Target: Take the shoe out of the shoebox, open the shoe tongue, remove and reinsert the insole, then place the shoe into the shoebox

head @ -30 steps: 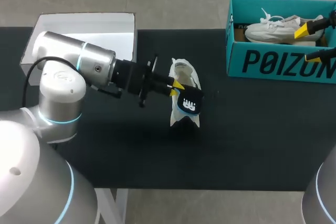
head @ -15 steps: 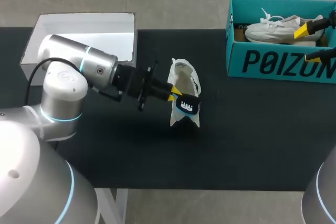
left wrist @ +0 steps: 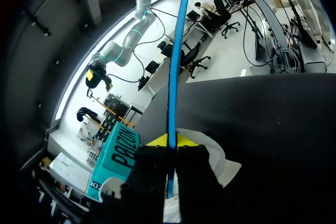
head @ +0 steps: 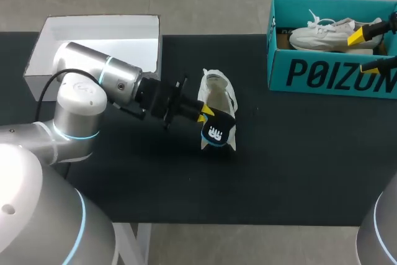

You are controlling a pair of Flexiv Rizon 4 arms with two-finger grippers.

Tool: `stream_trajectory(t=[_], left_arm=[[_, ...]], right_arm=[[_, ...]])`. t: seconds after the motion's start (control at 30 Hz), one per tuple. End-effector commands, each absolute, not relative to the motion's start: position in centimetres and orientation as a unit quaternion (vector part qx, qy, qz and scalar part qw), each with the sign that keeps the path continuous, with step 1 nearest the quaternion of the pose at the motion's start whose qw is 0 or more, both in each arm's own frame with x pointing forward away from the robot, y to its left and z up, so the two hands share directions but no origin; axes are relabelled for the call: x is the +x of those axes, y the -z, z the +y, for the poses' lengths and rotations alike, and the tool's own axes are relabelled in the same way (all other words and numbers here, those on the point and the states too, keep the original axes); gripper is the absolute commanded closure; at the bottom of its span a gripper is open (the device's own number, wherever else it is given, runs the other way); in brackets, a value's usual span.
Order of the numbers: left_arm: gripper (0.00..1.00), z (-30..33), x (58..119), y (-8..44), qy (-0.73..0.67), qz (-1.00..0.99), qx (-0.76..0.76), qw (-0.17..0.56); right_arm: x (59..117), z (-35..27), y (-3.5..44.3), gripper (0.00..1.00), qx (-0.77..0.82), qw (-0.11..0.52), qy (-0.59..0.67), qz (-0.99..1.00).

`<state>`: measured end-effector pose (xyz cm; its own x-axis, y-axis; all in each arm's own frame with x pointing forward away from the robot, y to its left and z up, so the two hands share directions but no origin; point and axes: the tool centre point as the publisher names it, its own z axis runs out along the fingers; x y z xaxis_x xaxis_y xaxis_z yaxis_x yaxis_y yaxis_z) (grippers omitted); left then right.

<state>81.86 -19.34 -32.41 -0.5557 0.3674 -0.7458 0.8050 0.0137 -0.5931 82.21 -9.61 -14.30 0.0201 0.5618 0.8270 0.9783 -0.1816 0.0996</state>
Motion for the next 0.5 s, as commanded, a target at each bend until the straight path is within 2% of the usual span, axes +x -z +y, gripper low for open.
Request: stream_trajectory(t=[0.03, 0.5], left_arm=[[1.00, -19.3, 82.7, 33.3, 0.551, 0.688, 0.430, 0.193], [1.00, -19.3, 84.9, 34.6, 0.527, 0.710, 0.426, 0.193]], right_arm=[[82.1, -9.6, 14.3, 0.00, -0.663, 0.266, 0.389, -0.581], [82.1, -9.6, 14.3, 0.00, -0.663, 0.266, 0.389, -0.581]])
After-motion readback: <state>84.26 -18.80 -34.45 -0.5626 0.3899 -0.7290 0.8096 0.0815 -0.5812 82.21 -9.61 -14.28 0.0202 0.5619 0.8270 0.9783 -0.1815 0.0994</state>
